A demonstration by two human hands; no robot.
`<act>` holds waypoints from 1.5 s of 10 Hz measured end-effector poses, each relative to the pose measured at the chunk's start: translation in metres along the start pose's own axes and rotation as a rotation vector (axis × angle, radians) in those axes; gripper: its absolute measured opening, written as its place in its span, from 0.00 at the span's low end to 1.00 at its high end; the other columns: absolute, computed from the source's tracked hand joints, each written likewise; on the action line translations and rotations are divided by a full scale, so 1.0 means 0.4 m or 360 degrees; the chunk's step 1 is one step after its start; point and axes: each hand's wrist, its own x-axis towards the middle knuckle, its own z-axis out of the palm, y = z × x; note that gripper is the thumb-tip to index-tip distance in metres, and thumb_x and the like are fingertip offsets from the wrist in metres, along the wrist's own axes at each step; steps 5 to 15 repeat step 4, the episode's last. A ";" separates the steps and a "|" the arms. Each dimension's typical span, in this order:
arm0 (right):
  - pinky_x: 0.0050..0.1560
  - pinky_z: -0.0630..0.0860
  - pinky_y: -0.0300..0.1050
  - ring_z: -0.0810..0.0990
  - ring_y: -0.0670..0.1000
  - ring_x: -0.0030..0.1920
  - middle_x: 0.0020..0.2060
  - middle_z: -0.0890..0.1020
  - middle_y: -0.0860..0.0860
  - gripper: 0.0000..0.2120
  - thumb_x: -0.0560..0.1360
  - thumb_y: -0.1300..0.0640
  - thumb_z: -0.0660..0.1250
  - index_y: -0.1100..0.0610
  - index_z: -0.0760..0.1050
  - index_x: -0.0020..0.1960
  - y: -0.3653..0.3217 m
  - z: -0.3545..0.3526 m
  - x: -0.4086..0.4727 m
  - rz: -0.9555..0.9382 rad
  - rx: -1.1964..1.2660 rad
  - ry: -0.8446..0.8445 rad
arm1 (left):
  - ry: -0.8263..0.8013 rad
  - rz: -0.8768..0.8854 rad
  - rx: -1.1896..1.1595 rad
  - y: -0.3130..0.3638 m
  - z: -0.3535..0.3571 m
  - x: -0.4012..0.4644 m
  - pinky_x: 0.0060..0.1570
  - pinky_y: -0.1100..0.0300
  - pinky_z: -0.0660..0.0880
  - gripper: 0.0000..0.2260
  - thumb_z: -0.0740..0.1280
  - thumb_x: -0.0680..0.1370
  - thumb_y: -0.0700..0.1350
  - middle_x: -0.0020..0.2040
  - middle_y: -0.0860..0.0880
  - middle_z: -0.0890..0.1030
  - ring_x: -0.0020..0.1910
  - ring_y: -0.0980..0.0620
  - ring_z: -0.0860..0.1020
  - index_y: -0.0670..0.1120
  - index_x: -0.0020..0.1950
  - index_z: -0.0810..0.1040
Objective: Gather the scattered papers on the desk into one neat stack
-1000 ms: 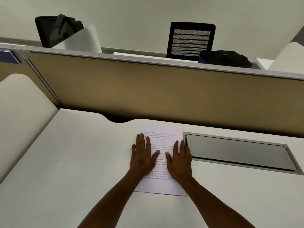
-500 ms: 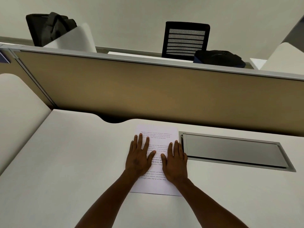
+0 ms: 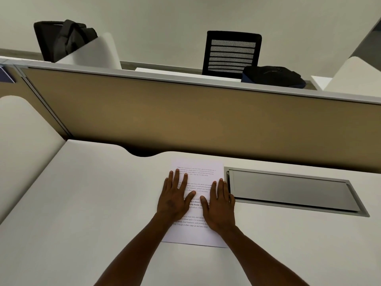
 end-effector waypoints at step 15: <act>0.76 0.40 0.54 0.35 0.57 0.78 0.77 0.34 0.54 0.40 0.77 0.32 0.44 0.53 0.35 0.79 0.012 -0.090 -0.026 -0.0259 -0.0132 -0.0056 | -0.0040 0.0058 0.0084 0.026 -0.069 -0.034 0.78 0.47 0.35 0.36 0.42 0.78 0.69 0.81 0.46 0.35 0.80 0.44 0.35 0.52 0.82 0.40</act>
